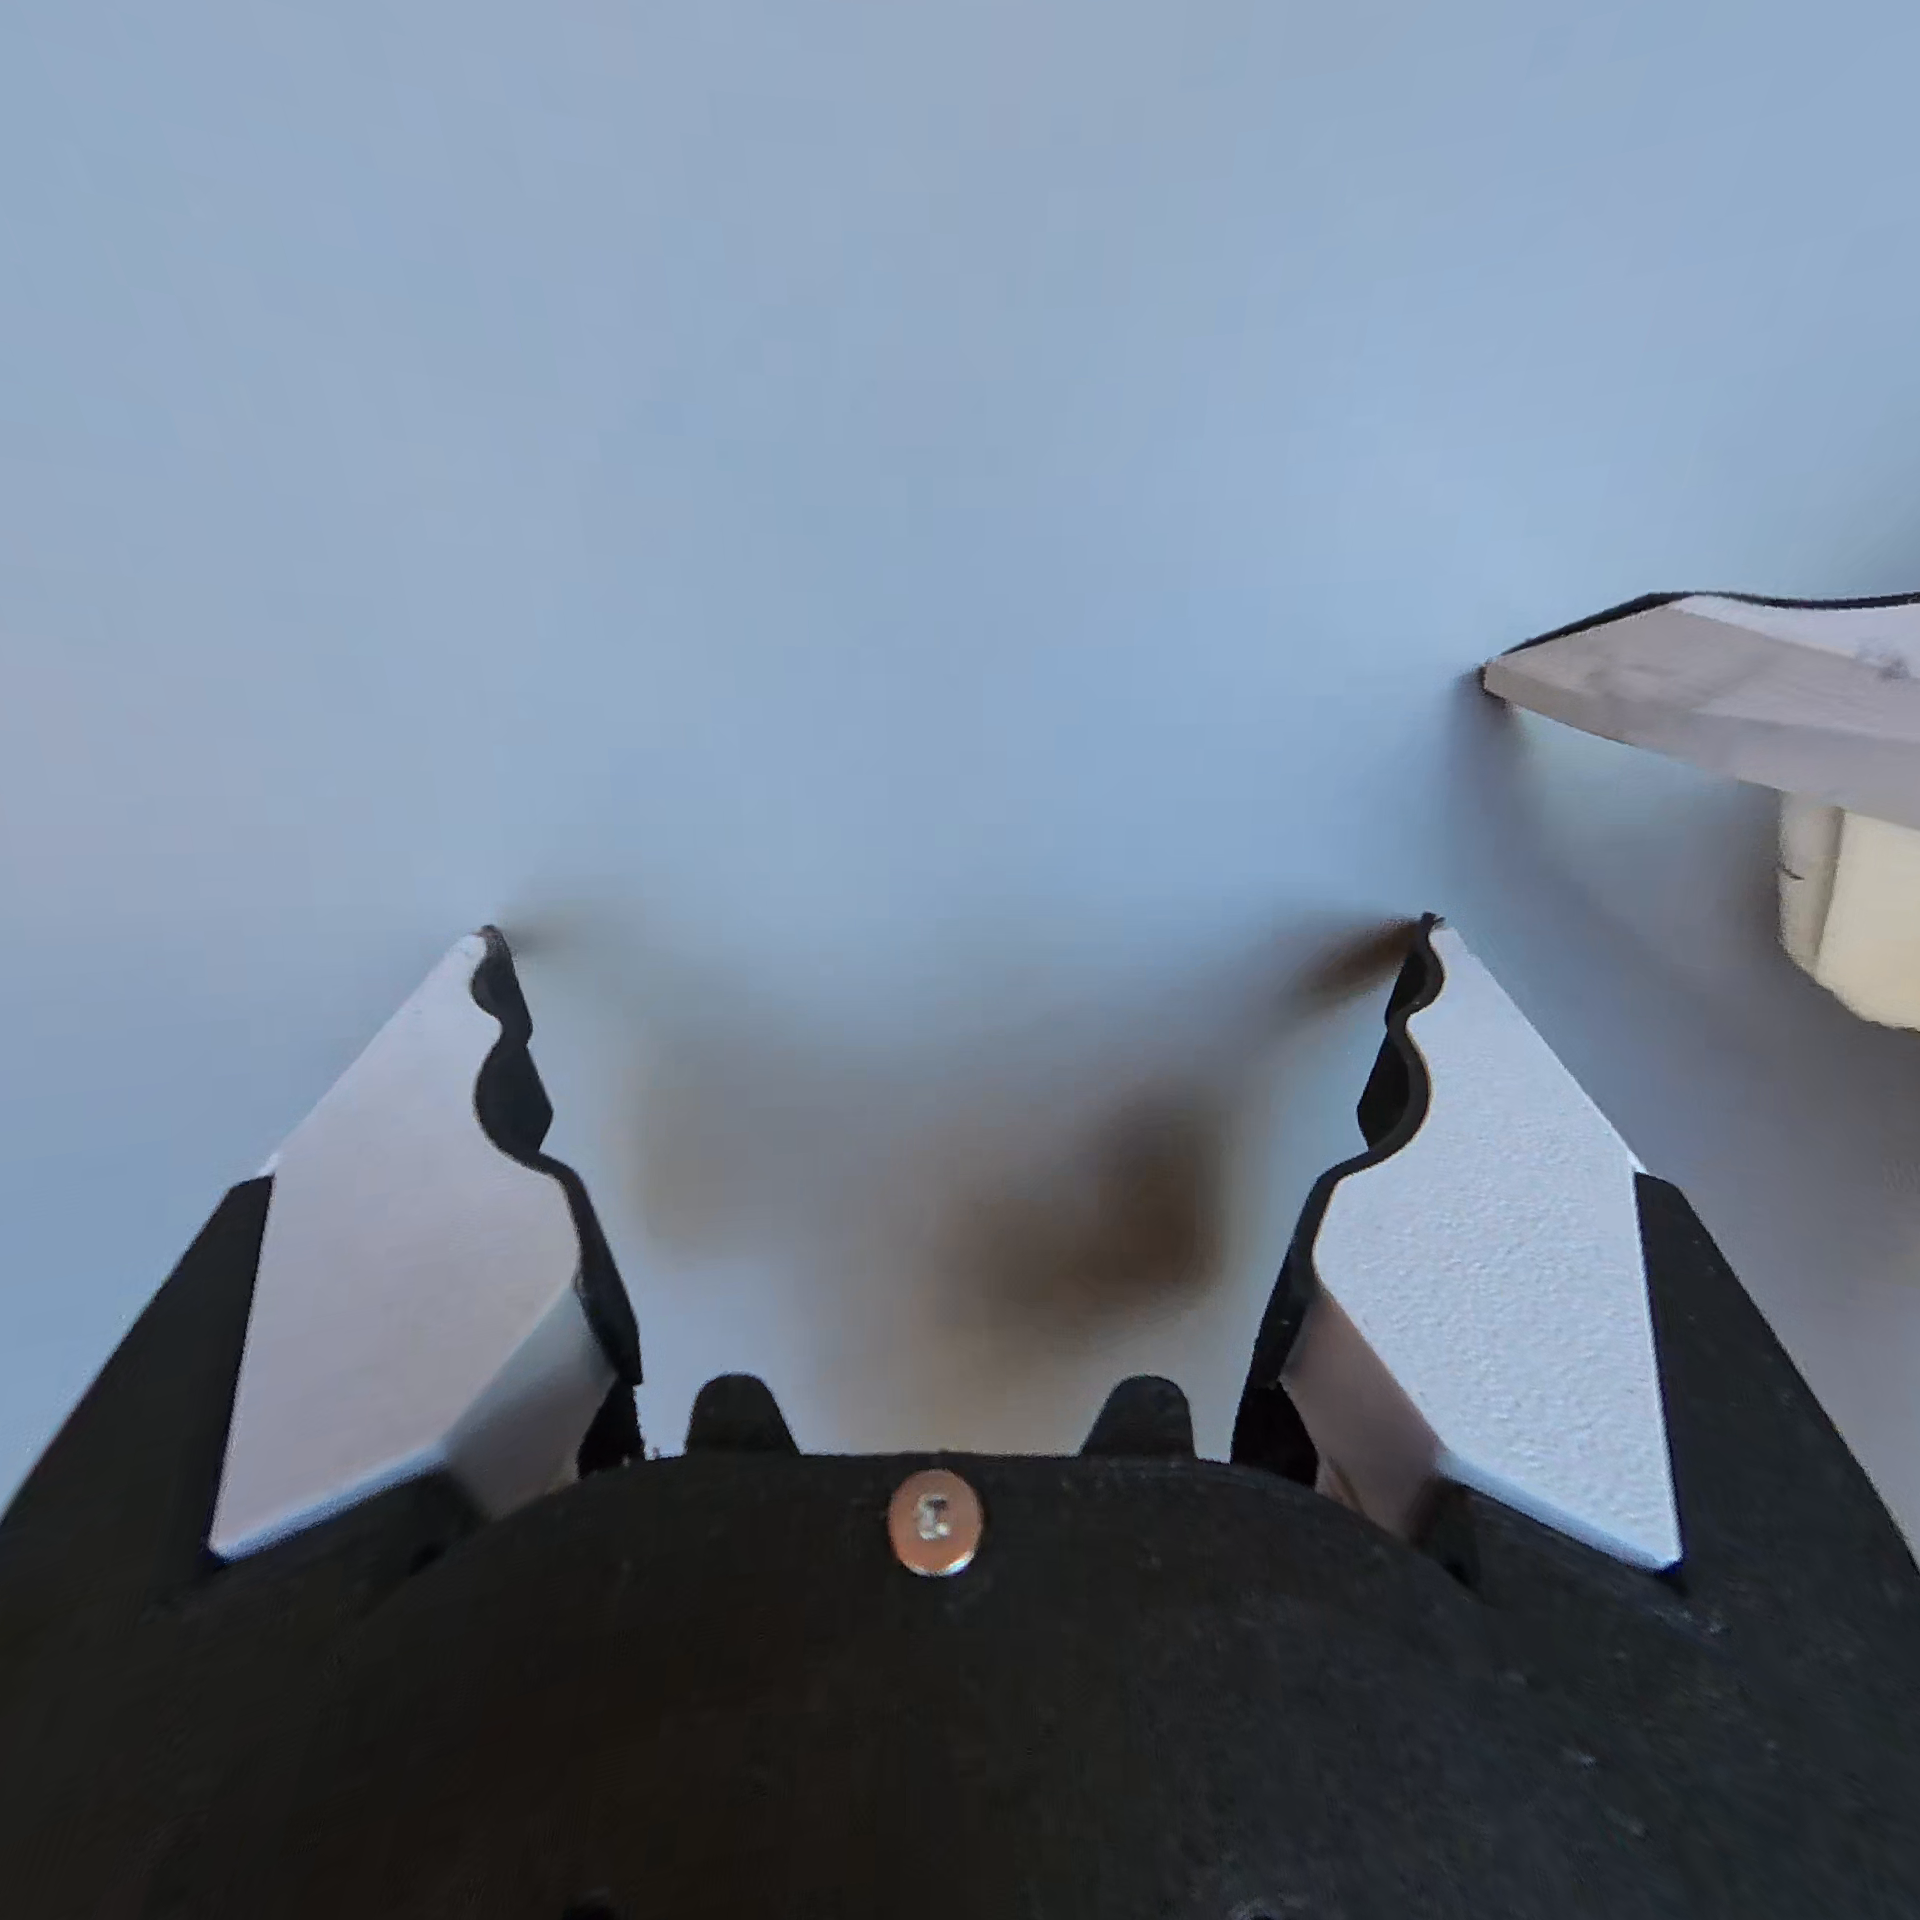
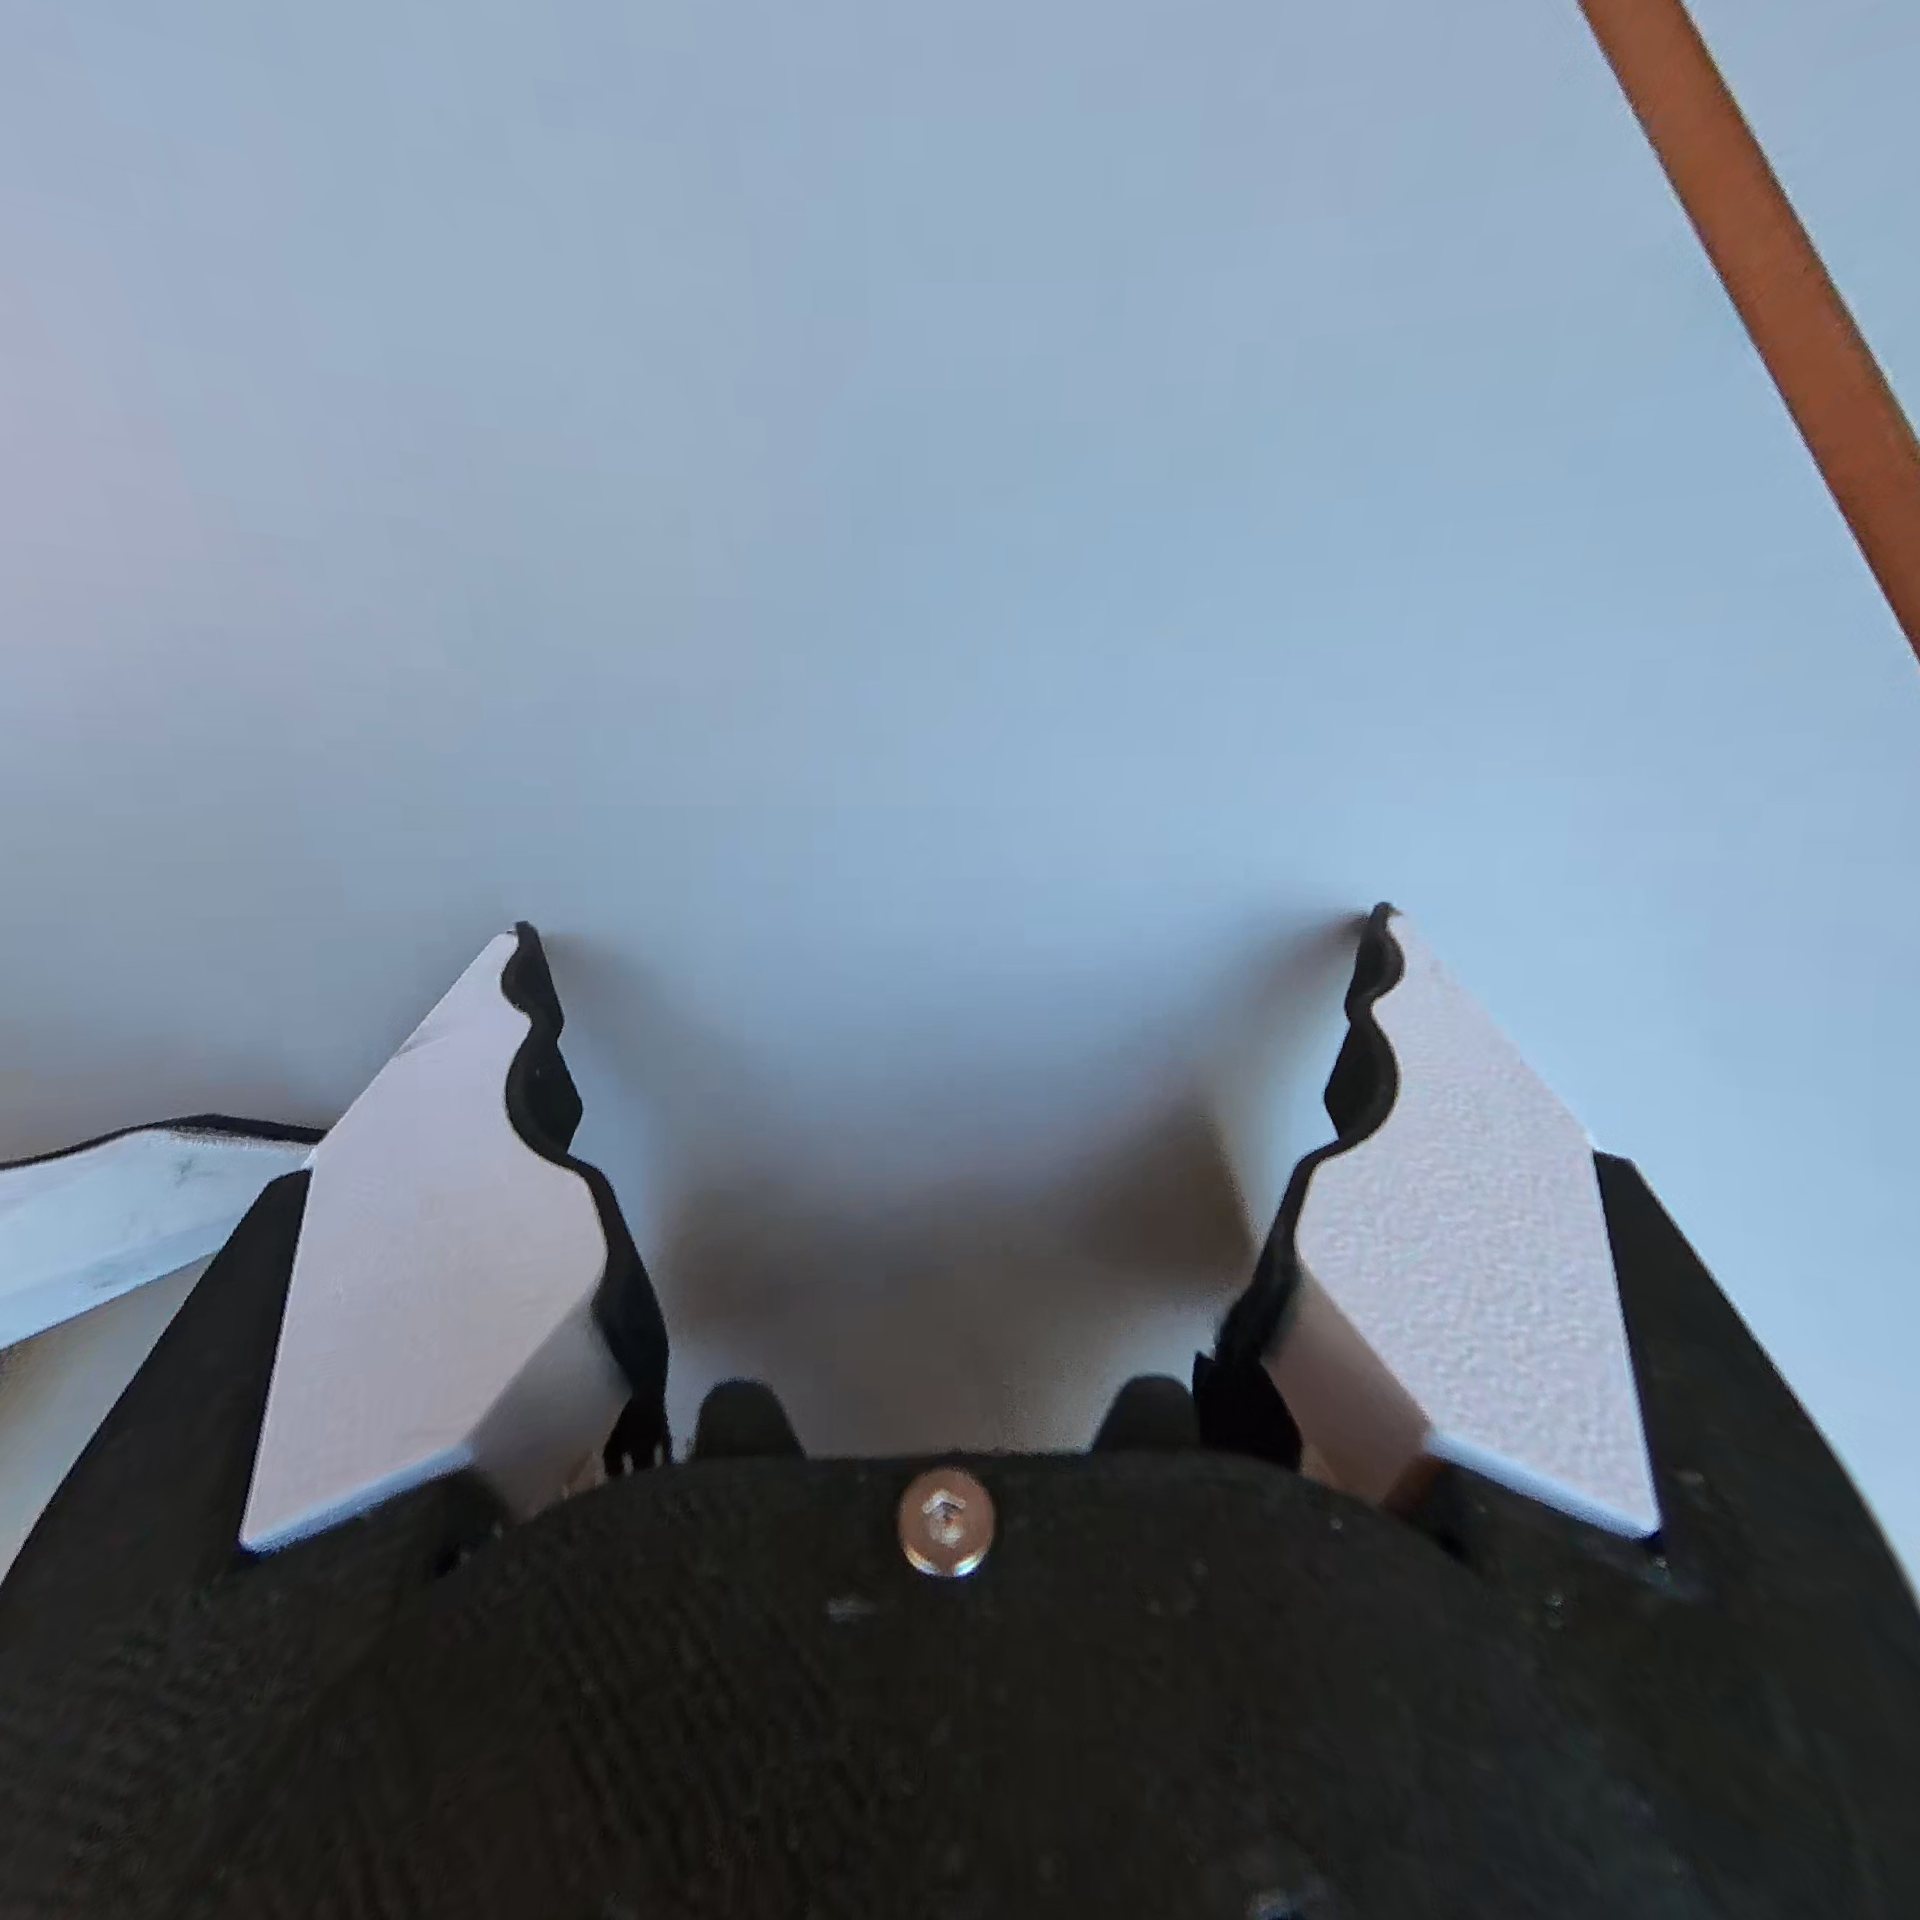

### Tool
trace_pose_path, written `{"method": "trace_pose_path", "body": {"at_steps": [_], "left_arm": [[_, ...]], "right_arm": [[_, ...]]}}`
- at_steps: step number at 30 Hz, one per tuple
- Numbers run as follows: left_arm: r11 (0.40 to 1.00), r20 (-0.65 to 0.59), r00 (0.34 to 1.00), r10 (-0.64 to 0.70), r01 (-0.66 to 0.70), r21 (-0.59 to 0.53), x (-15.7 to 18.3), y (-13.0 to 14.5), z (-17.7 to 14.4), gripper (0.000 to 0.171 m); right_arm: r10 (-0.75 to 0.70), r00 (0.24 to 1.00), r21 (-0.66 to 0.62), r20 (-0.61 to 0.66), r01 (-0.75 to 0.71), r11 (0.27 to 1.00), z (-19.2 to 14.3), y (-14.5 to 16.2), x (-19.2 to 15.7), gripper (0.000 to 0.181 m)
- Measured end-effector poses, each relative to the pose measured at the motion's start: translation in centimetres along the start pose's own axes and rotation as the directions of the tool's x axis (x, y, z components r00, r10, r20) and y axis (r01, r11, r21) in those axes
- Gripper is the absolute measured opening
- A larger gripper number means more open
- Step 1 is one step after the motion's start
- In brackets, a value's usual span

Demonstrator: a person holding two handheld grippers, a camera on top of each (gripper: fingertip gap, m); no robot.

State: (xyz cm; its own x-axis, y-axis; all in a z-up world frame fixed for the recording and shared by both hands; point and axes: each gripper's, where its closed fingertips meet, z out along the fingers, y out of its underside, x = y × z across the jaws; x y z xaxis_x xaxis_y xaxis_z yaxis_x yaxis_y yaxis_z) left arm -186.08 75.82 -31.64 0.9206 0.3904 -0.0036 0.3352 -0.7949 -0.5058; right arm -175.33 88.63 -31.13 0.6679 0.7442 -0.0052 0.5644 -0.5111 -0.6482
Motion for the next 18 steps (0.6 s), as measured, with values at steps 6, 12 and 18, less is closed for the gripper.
{"method": "trace_pose_path", "body": {"at_steps": [6,12,18], "left_arm": [[0.997,0.014,0.999,-0.029,0.028,0.075,-0.01,-0.39,0.16,0.158],[0.985,0.029,0.998,-0.053,0.047,0.167,0.01,-0.16,-0.08,0.158],[0.972,0.028,0.998,-0.05,0.042,0.229,0.17,0.08,-0.39,0.158]], "right_arm": [[0.009,1.0,0.088,-0.007,-0.008,0.996,-0.13,-0.15,-0.04,0.145],[0.046,0.998,0.095,-0.037,-0.042,0.995,-0.3,-0.09,0.22,0.143],[0.024,1.0,0.093,-0.019,-0.022,0.995,-0.78,0.43,-0.5,0.141]]}}
